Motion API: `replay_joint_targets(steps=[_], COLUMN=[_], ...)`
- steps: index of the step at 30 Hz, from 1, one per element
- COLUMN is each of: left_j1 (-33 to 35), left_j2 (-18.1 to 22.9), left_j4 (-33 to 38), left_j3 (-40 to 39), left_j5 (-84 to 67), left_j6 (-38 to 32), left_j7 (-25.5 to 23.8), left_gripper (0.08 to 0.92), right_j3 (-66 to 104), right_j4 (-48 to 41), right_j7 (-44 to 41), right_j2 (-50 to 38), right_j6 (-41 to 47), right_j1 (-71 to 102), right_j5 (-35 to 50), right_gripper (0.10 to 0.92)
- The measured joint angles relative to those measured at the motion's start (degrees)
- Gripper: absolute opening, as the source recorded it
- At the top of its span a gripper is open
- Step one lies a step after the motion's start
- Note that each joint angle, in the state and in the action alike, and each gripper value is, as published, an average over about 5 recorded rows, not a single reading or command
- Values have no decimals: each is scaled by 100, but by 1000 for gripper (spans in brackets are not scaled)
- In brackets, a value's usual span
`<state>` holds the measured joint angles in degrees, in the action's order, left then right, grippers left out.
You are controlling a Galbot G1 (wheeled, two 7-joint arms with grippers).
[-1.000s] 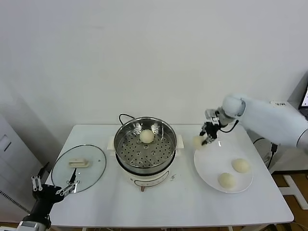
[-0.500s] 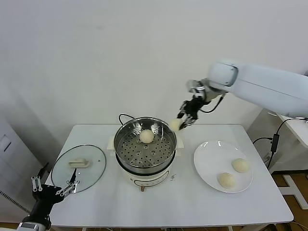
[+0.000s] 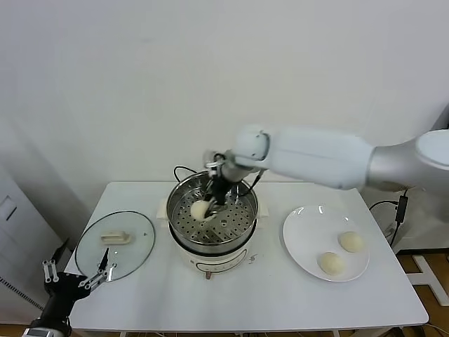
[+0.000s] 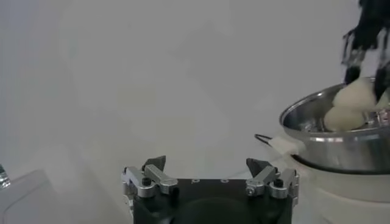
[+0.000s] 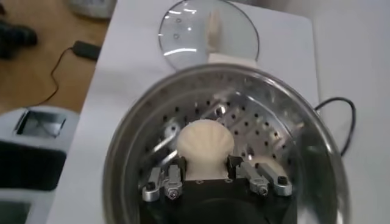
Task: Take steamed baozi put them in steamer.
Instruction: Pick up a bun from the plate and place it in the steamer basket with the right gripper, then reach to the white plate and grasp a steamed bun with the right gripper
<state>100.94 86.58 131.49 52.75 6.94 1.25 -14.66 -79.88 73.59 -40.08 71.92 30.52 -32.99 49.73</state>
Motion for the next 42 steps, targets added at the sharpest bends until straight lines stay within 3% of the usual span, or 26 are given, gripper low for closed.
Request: replay_joint_targets(steps=[12,21,26,34,42], left_j1=[-7,7,0,-32,-87], left_j2=[25,36,44,44,-5], left_j4=[12,41,41,41,42], left_j3=[-37,-95,-145,-203,-292], left_j5=[43,76,105,120,198], left_j6=[-3,-11,-25,-35,-11], left_j7=[-4,-6,-7,-7,3], left_gripper=[823,823,823,823,823], right_j3=[187,189,177,105,251], right_j4=[-185,-35,31,-156,-168], right_j7=[825,797,264,-1465,-2666], right_j2=[302,176,-160,-1100,-2346], right_j6=[371,486,354,-364,-1167], right_j1=[461,303,-121,-914,-792], right_j5=[94,56,-105,-952,-2462], right_gripper=[468,715,813,823,823])
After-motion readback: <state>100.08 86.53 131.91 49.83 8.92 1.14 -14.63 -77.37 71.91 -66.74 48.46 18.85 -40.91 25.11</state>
